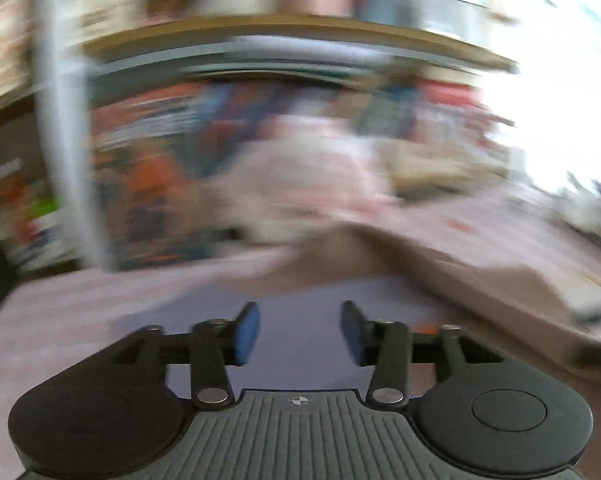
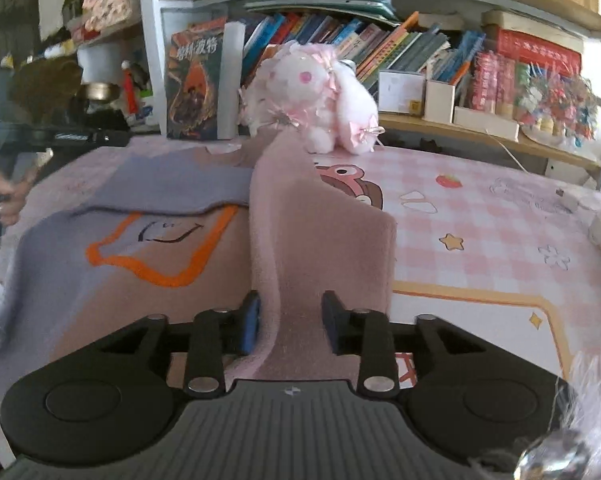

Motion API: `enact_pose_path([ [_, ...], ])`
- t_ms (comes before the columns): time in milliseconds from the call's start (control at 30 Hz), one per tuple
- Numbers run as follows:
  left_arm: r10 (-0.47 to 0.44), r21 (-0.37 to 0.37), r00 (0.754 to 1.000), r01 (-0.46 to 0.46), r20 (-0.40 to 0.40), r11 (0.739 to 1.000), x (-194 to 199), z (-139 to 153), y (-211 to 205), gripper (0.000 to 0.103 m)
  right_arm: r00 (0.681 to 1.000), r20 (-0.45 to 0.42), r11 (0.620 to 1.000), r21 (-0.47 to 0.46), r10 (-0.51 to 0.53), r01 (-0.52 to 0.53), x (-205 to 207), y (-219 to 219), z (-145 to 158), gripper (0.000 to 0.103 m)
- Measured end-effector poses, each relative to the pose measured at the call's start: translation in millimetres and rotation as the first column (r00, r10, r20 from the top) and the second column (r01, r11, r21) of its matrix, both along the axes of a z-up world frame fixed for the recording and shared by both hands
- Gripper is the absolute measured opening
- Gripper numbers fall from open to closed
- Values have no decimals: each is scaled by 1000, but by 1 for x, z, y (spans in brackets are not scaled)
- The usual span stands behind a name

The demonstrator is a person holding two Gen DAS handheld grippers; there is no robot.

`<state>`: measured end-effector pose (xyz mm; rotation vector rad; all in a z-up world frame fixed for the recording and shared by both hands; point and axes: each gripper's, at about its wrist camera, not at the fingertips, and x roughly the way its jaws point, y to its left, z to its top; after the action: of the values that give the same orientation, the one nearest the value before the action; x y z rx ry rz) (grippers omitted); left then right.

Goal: Fold clothes
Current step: 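Lay the sweater flat on the mat with both tools and release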

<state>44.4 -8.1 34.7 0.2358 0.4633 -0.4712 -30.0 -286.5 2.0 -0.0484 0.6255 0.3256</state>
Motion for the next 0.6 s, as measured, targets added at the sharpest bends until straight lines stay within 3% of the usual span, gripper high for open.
enact_pose_path([
  [33,-70,44,998,69,8,997,-8,-2,-20,51,1000,-5,1000,-16,13,-13,1,3,0,52],
  [67,-133,89,991,131,14,987,-15,-5,-39,51,999,-6,999,-20,33,-33,1,6,1,52],
  [167,-220,245,975,204,40,948,-18,-20,-89,51,995,-3,993,-62,101,-101,-5,19,0,52],
  [200,-216,279,976,198,33,940,-12,-25,-102,51,994,-2,989,-96,113,-113,-8,23,-2,48],
  [267,-209,347,978,189,21,919,-2,-36,-125,51,993,11,978,-175,116,-112,-11,27,-7,27],
  [333,-204,430,978,171,31,886,5,-48,-136,51,994,28,984,-147,106,-101,-9,17,0,7],
  [367,-203,463,978,165,35,871,8,-53,-139,51,995,42,989,-125,90,-84,-8,9,6,7],
  [400,-206,475,978,167,31,864,11,-55,-141,51,995,84,990,-140,46,-34,-4,0,14,7],
  [467,-203,456,979,170,23,874,17,-56,-138,51,985,167,984,-167,-40,68,3,-18,30,6],
  [600,-173,400,985,161,-6,902,29,-55,-133,48,946,256,923,-278,-198,268,41,-57,41,6],
])
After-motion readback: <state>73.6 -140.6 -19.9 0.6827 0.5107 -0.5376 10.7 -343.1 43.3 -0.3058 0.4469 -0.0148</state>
